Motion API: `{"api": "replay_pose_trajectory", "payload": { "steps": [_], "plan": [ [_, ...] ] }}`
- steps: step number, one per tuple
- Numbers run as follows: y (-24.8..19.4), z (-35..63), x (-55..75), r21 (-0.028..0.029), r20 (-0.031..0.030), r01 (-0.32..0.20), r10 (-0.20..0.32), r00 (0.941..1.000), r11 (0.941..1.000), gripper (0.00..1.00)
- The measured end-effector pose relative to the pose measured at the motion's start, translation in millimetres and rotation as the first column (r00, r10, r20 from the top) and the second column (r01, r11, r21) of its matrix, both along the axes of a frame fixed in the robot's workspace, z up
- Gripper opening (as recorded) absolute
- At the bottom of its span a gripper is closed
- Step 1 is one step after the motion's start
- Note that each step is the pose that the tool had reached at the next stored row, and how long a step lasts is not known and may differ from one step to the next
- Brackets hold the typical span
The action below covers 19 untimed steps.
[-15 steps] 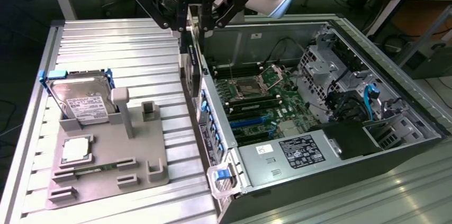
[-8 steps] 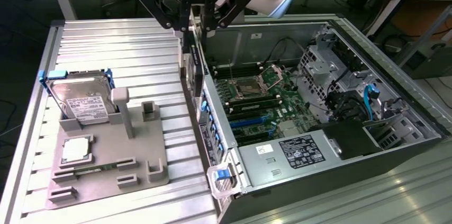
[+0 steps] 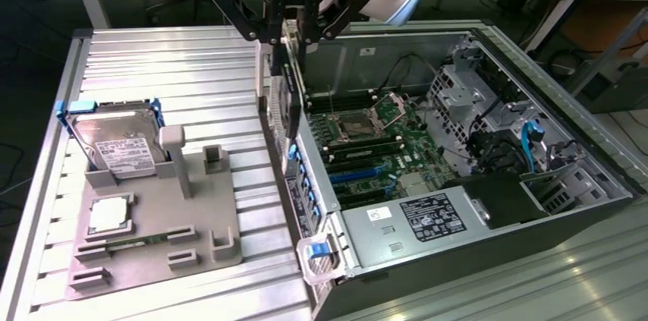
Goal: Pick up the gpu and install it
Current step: 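Pick up the gpu and move the gpu toward the slot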
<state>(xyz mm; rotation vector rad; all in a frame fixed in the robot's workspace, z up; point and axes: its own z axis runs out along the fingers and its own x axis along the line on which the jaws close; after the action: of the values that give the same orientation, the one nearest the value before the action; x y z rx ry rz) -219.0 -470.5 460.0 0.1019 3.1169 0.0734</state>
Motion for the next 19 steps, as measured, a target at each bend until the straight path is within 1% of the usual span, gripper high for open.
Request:
{"api": "replay_pose_trajectory", "payload": {
  "steps": [13,19],
  "plan": [
    [0.0,0.0,25.8,0.0000,0.0000,0.000,0.000,1.0000,1.0000,0.27],
    [0.0,0.0,32.3,0.0001,0.0000,0.000,0.000,1.0000,1.0000,0.27]
  ]
}}
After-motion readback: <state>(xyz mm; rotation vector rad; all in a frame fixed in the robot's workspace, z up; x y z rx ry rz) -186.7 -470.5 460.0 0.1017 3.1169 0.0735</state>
